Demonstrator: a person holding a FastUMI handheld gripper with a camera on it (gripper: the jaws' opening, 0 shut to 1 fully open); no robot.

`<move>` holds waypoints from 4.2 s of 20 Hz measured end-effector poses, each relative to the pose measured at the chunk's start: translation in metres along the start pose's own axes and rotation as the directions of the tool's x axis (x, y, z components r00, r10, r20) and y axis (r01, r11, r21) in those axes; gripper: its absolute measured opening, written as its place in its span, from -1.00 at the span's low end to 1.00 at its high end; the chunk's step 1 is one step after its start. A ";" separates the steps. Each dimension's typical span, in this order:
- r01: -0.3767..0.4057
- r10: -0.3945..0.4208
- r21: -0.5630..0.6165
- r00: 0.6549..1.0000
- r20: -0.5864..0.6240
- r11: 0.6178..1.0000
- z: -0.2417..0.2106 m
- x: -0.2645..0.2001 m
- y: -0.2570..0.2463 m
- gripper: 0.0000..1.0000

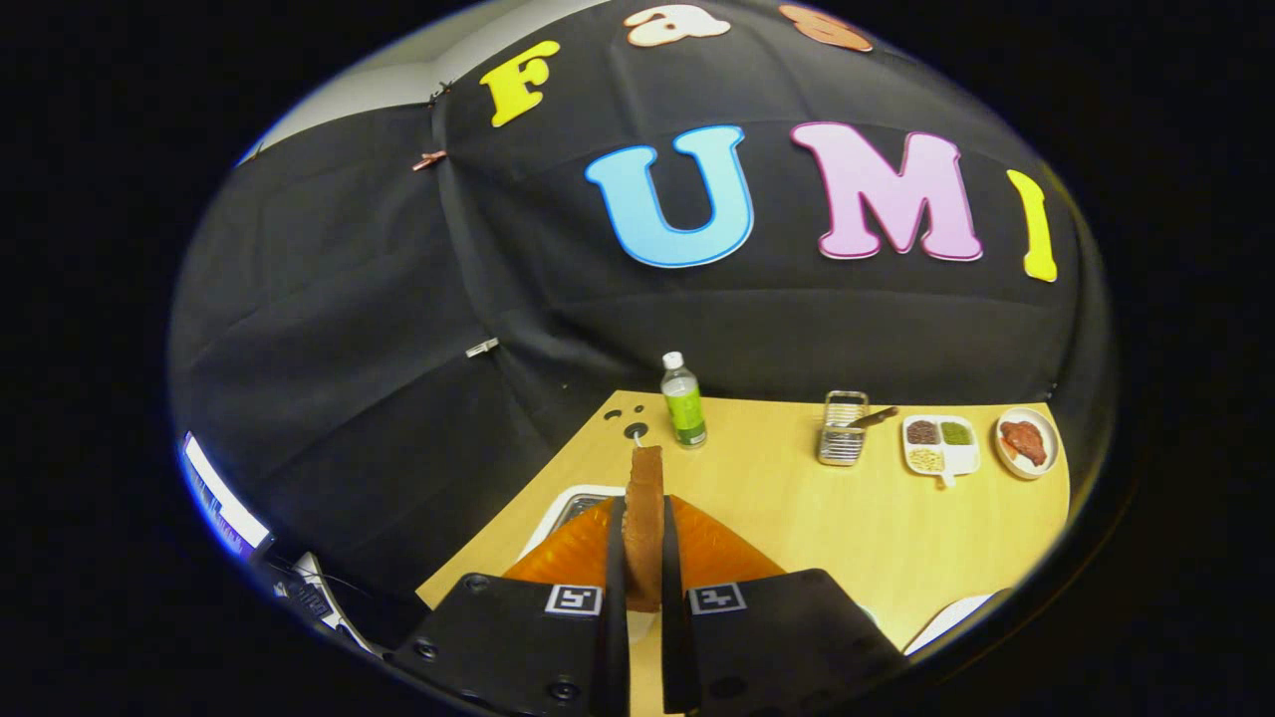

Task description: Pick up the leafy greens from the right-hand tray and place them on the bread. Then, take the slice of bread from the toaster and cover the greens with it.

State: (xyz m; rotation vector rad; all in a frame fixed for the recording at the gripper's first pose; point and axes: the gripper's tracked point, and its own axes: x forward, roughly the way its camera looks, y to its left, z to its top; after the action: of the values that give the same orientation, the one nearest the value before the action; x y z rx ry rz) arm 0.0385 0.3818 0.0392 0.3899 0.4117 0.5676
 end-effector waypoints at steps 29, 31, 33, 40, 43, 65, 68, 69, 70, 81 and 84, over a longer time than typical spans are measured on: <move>0.376 -0.337 0.193 0.918 -0.209 0.906 -0.245 -0.001 -0.181 -0.65; 0.382 -0.343 0.170 0.913 -0.218 0.908 -0.248 -0.002 -0.185 -0.52; 0.409 -0.369 0.150 0.899 -0.236 0.900 -0.254 -0.005 -0.195 -0.31; 0.441 -0.410 0.085 0.878 -0.246 0.894 -0.257 -0.023 -0.208 0.77; 0.435 -0.410 0.067 0.882 -0.232 0.898 -0.250 -0.029 -0.211 0.99; 0.299 -0.269 -0.191 0.949 0.167 0.935 -0.019 -0.151 -0.222 0.97; 0.311 -0.261 -0.262 0.942 0.208 0.914 0.003 -0.170 -0.227 0.97; 0.320 -0.265 -0.278 0.939 0.218 0.906 0.009 -0.175 -0.227 0.97; 0.330 -0.271 -0.288 0.936 0.226 0.899 0.012 -0.180 -0.230 0.97; 0.374 -0.325 -0.326 0.925 0.195 0.868 -0.004 -0.189 -0.253 0.97; 0.374 -0.331 -0.320 0.926 0.180 0.871 -0.008 -0.184 -0.254 0.97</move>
State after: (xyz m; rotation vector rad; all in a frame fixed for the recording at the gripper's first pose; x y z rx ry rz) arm 0.0036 0.0792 -0.0359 0.0001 0.2494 0.2465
